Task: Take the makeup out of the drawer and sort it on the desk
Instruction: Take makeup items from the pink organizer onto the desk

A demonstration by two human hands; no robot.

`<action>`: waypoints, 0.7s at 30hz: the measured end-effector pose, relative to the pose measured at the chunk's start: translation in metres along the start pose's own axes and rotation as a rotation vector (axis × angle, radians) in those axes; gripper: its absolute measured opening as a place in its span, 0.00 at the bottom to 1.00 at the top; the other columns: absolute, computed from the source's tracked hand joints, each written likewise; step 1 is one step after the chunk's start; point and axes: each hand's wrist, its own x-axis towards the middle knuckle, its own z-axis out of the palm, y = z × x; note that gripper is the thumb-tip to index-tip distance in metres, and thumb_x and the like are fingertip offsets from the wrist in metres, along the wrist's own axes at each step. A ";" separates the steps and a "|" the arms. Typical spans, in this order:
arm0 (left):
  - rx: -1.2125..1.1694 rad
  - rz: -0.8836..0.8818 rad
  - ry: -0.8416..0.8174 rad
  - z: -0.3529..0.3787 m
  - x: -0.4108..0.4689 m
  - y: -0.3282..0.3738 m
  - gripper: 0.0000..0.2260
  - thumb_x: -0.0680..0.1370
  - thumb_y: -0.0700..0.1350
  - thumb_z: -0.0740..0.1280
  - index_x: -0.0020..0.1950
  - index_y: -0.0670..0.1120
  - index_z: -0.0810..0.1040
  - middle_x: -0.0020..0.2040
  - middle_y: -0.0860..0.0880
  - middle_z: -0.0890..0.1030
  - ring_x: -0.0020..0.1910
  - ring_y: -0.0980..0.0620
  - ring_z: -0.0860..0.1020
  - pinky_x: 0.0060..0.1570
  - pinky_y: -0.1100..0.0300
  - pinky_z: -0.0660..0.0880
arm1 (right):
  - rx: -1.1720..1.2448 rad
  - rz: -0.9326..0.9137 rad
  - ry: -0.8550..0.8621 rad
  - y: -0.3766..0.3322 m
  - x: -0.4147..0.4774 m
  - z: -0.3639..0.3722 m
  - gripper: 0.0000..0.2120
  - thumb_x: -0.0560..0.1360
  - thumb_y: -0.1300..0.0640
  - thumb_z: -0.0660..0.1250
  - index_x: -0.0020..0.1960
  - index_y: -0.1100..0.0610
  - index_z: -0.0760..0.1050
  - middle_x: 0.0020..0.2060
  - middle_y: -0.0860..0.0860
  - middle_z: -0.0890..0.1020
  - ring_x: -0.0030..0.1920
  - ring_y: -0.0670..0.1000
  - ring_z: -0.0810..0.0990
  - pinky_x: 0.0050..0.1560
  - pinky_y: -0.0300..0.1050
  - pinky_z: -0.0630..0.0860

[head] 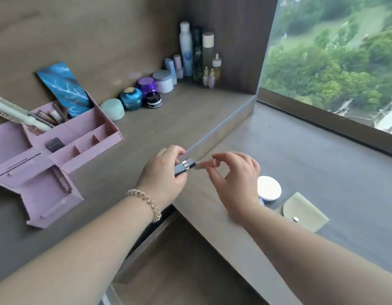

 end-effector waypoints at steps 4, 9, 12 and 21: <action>-0.027 0.026 -0.119 0.044 0.012 0.047 0.06 0.70 0.44 0.71 0.45 0.49 0.75 0.42 0.52 0.77 0.42 0.49 0.76 0.41 0.58 0.73 | -0.037 0.134 0.061 0.062 0.013 -0.044 0.08 0.69 0.54 0.67 0.47 0.46 0.75 0.40 0.38 0.82 0.52 0.46 0.77 0.63 0.46 0.61; -0.052 0.112 -0.230 0.105 0.031 0.105 0.09 0.72 0.39 0.68 0.51 0.46 0.79 0.51 0.49 0.76 0.49 0.49 0.76 0.47 0.63 0.70 | -0.164 0.343 0.061 0.146 0.014 -0.095 0.10 0.71 0.54 0.64 0.51 0.44 0.74 0.42 0.38 0.82 0.55 0.45 0.74 0.62 0.44 0.57; -0.055 0.089 -0.224 0.130 0.042 0.122 0.13 0.72 0.37 0.66 0.56 0.46 0.76 0.53 0.47 0.76 0.52 0.48 0.76 0.51 0.60 0.71 | -0.194 0.381 0.008 0.172 0.008 -0.105 0.11 0.72 0.54 0.63 0.52 0.43 0.74 0.43 0.39 0.82 0.56 0.46 0.73 0.64 0.46 0.58; 0.062 -0.032 -0.251 0.171 0.065 0.128 0.13 0.71 0.35 0.63 0.54 0.44 0.75 0.53 0.44 0.77 0.51 0.45 0.75 0.45 0.60 0.68 | -0.210 0.224 -0.006 0.193 0.007 -0.101 0.10 0.73 0.58 0.67 0.54 0.50 0.77 0.40 0.40 0.81 0.50 0.49 0.76 0.58 0.40 0.55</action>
